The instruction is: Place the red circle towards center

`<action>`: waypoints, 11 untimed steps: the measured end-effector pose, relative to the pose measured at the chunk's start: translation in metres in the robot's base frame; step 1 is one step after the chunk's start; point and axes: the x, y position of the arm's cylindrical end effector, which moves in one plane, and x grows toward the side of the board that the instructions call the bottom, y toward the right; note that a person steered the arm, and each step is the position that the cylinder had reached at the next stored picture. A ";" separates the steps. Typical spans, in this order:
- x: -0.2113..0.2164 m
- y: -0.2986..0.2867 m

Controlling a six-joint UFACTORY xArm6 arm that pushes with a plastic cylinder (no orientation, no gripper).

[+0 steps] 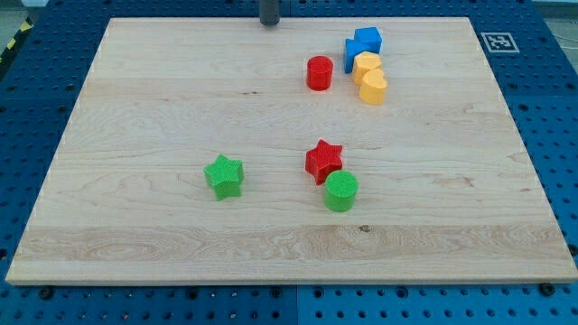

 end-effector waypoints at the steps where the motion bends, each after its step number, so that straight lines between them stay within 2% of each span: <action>1: 0.000 0.009; 5: 0.009 0.081; 9: 0.130 0.097; 11: 0.140 0.094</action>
